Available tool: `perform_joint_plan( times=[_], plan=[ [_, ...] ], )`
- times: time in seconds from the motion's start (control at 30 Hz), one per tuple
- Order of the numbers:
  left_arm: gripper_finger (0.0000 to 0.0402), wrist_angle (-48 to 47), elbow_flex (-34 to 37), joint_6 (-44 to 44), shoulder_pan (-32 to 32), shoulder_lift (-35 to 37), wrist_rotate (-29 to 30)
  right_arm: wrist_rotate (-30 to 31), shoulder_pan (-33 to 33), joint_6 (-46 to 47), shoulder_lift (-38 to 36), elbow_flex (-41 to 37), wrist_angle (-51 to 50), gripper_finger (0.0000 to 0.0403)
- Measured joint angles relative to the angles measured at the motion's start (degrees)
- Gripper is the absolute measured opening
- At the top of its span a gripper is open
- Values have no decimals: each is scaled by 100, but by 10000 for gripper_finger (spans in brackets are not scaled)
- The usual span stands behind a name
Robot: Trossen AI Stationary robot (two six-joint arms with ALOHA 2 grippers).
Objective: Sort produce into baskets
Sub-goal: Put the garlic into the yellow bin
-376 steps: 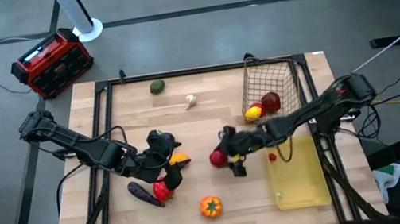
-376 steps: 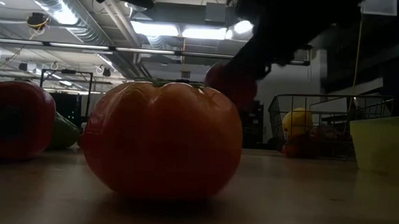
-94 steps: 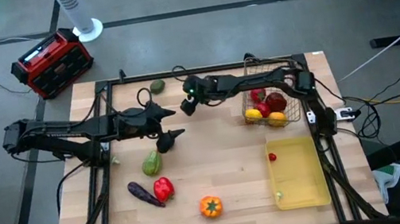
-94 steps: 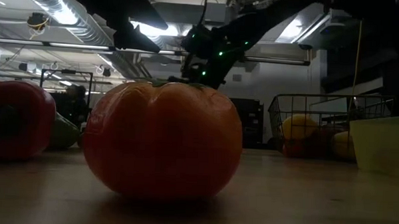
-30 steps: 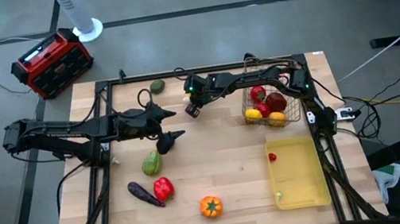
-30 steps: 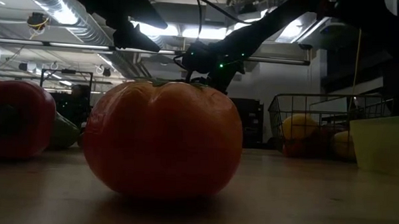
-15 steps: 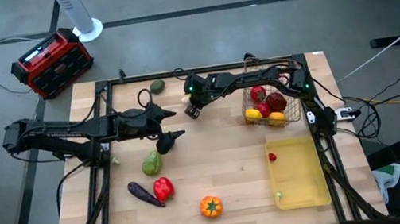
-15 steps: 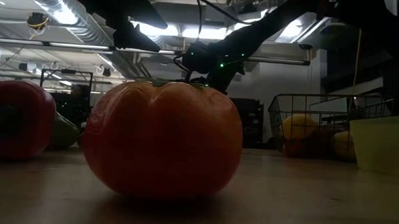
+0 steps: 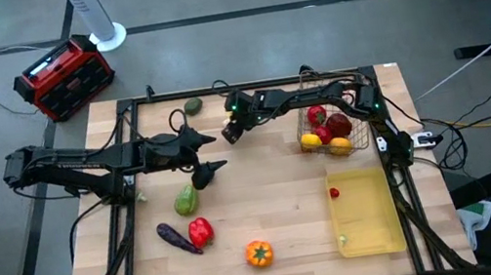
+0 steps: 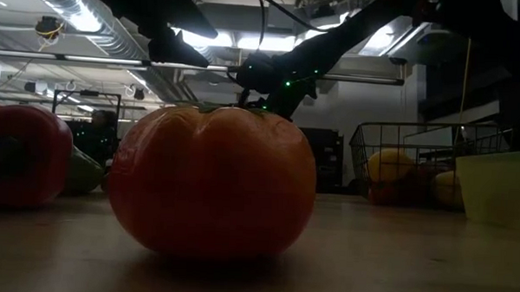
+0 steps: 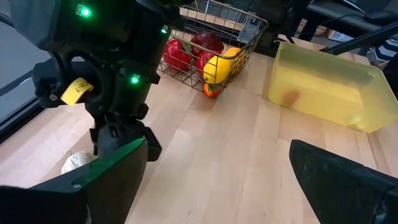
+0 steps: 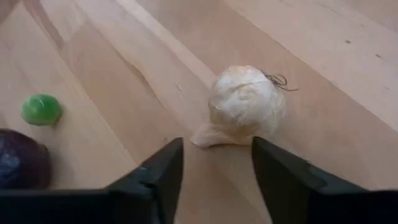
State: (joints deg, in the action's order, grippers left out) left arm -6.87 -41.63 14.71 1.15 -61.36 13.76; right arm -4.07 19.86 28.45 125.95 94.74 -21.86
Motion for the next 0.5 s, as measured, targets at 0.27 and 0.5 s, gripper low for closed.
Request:
perform_joint_plan(
  times=[0.27,0.5],
  plan=[
    [389,0,0,-110,0,0,0,348,-9,546,0,0,467,282],
    [389,-2,0,-277,0,0,0,823,-84,624,0,0,735,309]
  ],
)
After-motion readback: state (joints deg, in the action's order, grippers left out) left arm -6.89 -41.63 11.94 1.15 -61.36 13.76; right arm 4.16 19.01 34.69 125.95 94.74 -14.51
